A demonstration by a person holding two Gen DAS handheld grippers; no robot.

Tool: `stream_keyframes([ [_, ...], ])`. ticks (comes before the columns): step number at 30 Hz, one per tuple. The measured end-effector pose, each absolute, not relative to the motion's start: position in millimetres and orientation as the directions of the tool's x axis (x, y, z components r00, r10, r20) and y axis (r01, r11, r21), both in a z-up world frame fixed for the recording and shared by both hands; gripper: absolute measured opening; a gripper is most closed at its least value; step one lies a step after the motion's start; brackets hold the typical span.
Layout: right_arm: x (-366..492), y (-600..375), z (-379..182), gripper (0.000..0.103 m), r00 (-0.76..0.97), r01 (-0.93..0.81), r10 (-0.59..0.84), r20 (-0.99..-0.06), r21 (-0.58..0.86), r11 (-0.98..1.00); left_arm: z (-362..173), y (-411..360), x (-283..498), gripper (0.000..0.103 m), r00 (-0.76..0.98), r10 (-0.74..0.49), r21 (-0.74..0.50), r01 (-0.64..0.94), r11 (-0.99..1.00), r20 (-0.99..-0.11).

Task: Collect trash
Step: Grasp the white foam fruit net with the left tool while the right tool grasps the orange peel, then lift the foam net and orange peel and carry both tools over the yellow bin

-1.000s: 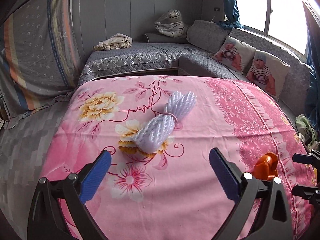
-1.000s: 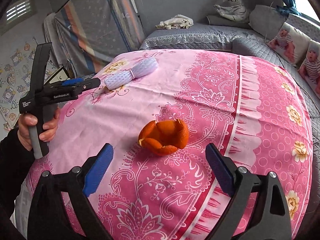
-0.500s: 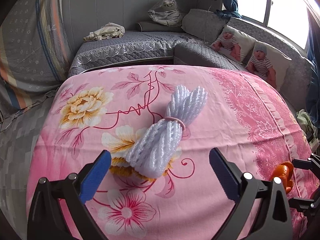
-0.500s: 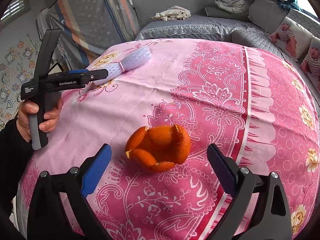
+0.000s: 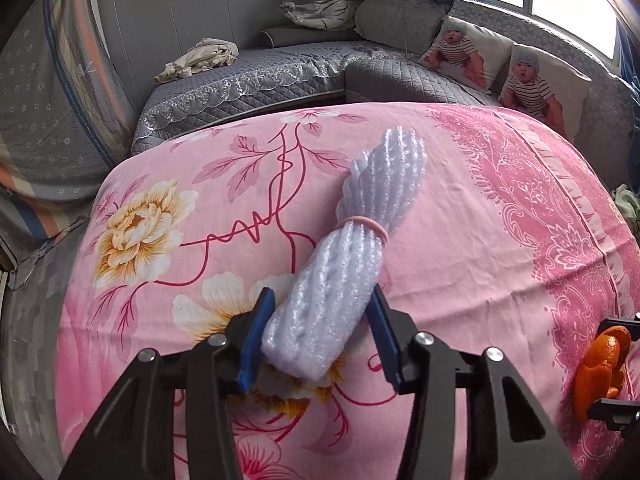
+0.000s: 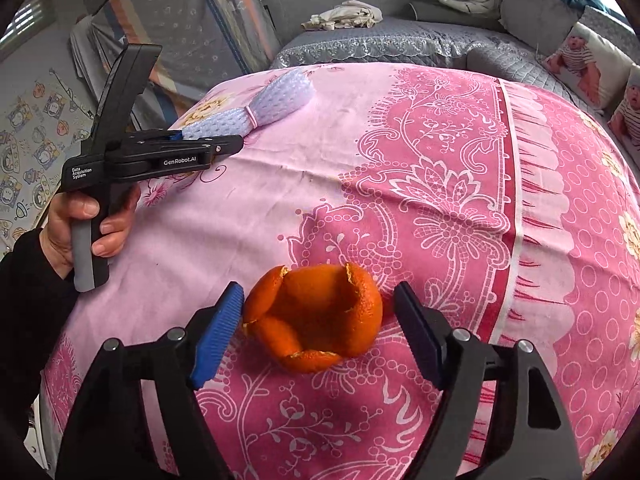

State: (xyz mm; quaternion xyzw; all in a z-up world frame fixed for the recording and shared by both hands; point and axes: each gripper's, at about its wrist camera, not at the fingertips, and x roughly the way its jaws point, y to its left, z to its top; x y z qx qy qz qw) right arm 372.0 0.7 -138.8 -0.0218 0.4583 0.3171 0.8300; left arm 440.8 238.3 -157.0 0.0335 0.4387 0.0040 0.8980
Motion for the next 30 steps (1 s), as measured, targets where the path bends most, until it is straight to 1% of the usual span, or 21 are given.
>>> stream_keyframes([
  [1, 371.1, 1.5, -138.5, 0.063, 0.379, -0.551, 0.509, -0.773, 0.254, 0.795, -156.9, 237.5, 441.1, 0.039, 0.619, 0.039, 0.066, 0.020, 0.998, -0.784],
  [5, 369.7, 4.1, -136.1, 0.050, 0.393, -0.563, 0.502, -0.770, 0.230, 0.794, -152.0, 236.2, 441.5, 0.025, 0.640, 0.044, 0.067, 0.011, 0.998, -0.767],
  [6, 370.1, 3.7, -135.3, 0.046, 0.395, -0.561, 0.502, -0.769, 0.230, 0.795, -150.4, 235.5, 441.1, 0.023, 0.646, 0.050, 0.072, 0.007, 0.997, -0.762],
  [8, 369.9, 2.8, -133.1, 0.042, 0.400, -0.562, 0.503, -0.766, 0.228, 0.795, -147.5, 234.7, 439.7, 0.018, 0.656, 0.052, 0.072, 0.004, 0.997, -0.753],
  [11, 368.6, 3.1, -131.1, 0.037, 0.411, -0.566, 0.497, -0.764, 0.214, 0.796, -141.6, 233.5, 435.0, 0.017, 0.672, 0.051, 0.074, 0.005, 0.997, -0.739],
  [15, 367.5, 1.6, -128.2, 0.034, 0.420, -0.566, 0.500, -0.757, 0.213, 0.797, -130.3, 233.8, 425.0, 0.016, 0.691, 0.045, 0.067, 0.005, 0.998, -0.722],
  [30, 336.3, -18.5, -93.5, 0.032, 0.461, -0.564, 0.510, -0.726, 0.204, 0.800, -88.8, 222.3, 359.7, 0.016, 0.743, -0.023, -0.027, 0.007, 1.000, -0.669],
])
